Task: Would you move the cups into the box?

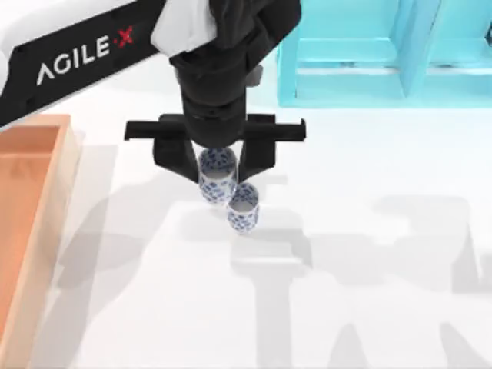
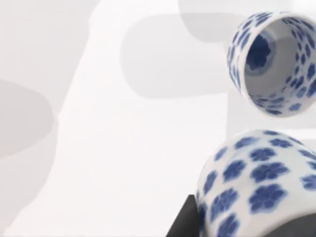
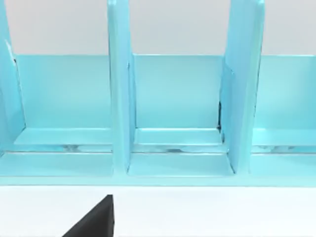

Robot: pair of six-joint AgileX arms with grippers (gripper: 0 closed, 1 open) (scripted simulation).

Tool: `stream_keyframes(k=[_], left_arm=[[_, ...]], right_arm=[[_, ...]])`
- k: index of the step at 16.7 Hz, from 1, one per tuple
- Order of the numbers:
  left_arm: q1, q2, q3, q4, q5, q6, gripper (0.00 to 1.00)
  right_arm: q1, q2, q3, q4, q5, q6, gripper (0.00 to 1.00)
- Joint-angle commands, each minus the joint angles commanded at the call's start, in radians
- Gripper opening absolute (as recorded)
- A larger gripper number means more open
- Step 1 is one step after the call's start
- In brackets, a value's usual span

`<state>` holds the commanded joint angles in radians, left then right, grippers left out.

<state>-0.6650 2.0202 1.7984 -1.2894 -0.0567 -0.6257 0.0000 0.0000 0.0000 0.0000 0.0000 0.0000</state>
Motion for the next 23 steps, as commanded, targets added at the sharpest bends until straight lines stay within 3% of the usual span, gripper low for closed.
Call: stream_keyframes(k=[23], left_arm=[[0.842,-0.510,-0.452,-0.031,0.082,0.824,0.00]], right_arm=[[0.000,0.000,0.000,0.000,0.000,0.000,1.00]])
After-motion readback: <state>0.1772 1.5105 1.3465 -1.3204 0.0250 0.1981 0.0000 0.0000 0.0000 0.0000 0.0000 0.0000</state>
